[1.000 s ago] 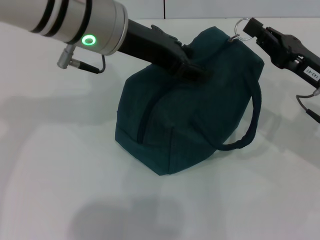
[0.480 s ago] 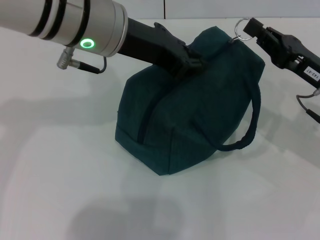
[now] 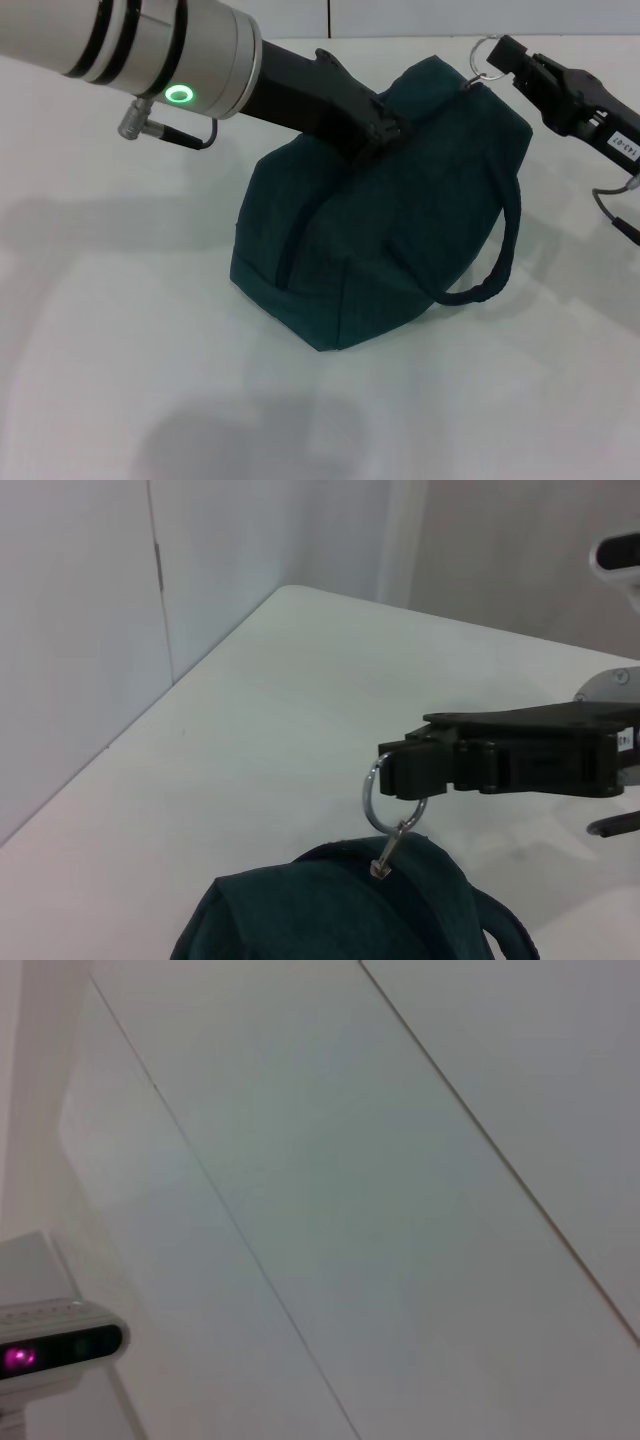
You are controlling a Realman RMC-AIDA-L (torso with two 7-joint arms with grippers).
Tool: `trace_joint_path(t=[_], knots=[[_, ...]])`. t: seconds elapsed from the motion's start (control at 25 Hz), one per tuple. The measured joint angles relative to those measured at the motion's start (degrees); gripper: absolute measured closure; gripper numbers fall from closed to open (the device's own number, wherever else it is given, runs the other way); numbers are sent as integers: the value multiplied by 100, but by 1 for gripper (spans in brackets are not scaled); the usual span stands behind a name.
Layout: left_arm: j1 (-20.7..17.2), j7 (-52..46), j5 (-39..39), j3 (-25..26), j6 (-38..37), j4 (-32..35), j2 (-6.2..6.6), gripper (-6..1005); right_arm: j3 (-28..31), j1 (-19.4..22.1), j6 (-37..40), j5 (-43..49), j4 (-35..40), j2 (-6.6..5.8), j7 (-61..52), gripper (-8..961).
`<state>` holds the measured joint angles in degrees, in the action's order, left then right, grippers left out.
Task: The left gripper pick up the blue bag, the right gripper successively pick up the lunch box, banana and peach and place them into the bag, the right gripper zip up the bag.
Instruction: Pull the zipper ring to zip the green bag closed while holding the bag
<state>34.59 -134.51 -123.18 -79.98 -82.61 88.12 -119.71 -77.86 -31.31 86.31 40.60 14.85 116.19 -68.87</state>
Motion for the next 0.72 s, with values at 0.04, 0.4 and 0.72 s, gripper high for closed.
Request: trace_joint_path(t=[0.04,0.4,0.72], knots=[[0,6,0,0,0,0,3,958,10,2,-33,0,0,0,-11,874],[1,42,233,58,-67,24,31,964,52,128,-664,-355,-114,-37,-126,871],[-45,372,736,372,-177,8,27,963,76,119,-1852,-419,-275,-44,-144,869]])
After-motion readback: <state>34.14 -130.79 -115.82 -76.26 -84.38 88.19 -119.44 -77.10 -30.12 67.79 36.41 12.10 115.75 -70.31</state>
